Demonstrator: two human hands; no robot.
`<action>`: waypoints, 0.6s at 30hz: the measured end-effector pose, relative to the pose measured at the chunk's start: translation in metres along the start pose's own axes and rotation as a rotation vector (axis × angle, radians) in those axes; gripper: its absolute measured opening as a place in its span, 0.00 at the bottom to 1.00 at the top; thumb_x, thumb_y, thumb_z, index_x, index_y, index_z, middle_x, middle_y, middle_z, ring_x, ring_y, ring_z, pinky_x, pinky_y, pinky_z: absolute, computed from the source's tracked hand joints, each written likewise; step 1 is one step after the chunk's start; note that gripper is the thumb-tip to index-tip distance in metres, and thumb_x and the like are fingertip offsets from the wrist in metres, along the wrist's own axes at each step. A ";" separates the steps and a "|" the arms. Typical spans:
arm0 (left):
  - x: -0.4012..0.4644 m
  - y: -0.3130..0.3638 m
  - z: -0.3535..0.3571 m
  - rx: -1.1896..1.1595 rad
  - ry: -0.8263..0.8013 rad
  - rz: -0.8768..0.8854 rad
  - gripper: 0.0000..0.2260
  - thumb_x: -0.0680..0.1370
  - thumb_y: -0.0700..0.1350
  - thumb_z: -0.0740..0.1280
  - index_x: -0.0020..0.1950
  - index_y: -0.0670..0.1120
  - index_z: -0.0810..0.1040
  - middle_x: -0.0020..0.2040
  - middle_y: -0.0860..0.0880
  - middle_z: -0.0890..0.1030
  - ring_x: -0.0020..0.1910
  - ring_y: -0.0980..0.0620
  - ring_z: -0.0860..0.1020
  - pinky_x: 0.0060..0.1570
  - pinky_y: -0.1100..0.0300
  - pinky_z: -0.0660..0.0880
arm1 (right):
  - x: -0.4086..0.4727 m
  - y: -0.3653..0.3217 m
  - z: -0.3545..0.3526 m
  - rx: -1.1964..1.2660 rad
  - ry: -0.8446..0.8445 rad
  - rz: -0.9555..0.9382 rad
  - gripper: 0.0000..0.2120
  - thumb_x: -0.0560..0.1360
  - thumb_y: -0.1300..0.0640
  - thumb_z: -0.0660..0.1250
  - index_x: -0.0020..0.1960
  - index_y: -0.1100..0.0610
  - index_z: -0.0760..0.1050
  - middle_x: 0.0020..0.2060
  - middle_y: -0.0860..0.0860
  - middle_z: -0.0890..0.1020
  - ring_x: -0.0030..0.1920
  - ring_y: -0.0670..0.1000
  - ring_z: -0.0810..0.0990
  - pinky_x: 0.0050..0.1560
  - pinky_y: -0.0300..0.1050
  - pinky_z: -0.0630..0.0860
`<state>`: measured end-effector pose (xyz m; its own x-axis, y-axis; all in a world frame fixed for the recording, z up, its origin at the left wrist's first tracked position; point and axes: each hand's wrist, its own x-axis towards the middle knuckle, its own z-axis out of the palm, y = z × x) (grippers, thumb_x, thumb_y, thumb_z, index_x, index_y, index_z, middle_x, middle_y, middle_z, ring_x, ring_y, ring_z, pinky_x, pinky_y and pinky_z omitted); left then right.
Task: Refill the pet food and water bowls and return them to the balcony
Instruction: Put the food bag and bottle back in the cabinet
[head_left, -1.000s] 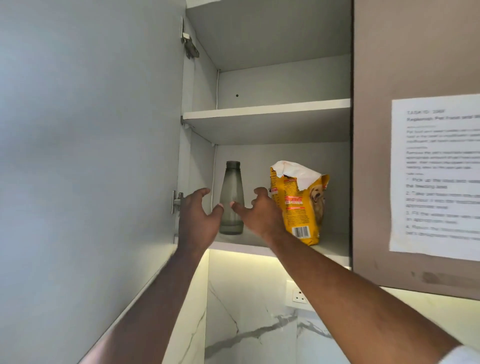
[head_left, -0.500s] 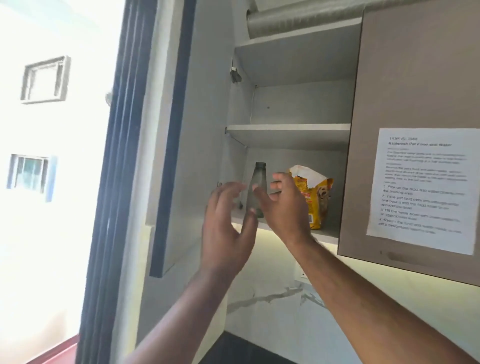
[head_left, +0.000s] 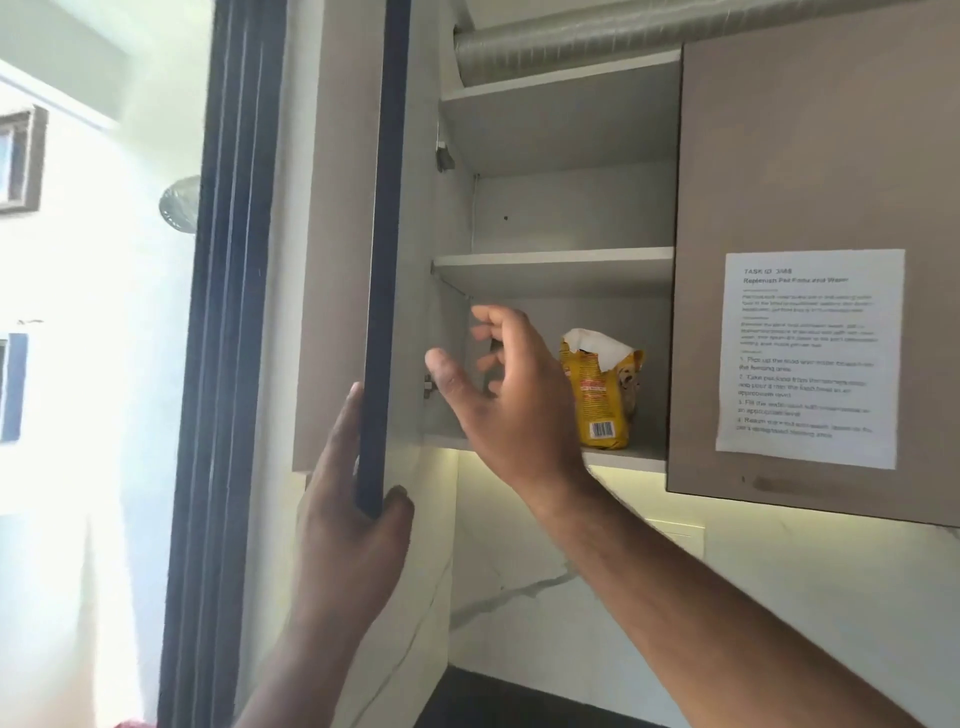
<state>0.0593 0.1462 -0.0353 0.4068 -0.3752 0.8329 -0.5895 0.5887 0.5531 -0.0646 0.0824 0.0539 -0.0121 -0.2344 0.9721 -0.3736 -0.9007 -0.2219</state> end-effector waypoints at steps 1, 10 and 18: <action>0.000 -0.002 0.003 -0.038 -0.024 -0.004 0.46 0.74 0.27 0.66 0.82 0.64 0.59 0.71 0.82 0.63 0.72 0.80 0.59 0.68 0.72 0.63 | -0.002 -0.001 0.000 -0.010 0.004 -0.001 0.30 0.76 0.34 0.68 0.71 0.50 0.73 0.61 0.44 0.82 0.52 0.45 0.82 0.46 0.52 0.84; -0.010 0.010 0.087 -0.261 -0.220 0.201 0.40 0.78 0.31 0.70 0.84 0.53 0.59 0.82 0.61 0.63 0.82 0.60 0.57 0.79 0.48 0.65 | -0.010 0.026 -0.017 -0.187 0.056 0.046 0.30 0.78 0.43 0.72 0.75 0.50 0.66 0.65 0.46 0.81 0.61 0.47 0.82 0.57 0.45 0.83; -0.004 -0.012 0.184 -0.198 -0.365 0.319 0.31 0.81 0.51 0.68 0.83 0.51 0.62 0.82 0.59 0.58 0.83 0.60 0.53 0.82 0.56 0.56 | -0.002 0.116 -0.060 -0.426 0.112 0.095 0.34 0.81 0.56 0.70 0.82 0.46 0.59 0.72 0.51 0.77 0.67 0.53 0.79 0.65 0.52 0.79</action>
<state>-0.0638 0.0089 -0.0423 -0.0621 -0.3599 0.9309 -0.4863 0.8255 0.2867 -0.1636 0.0006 0.0305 -0.1561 -0.2467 0.9564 -0.7146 -0.6403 -0.2818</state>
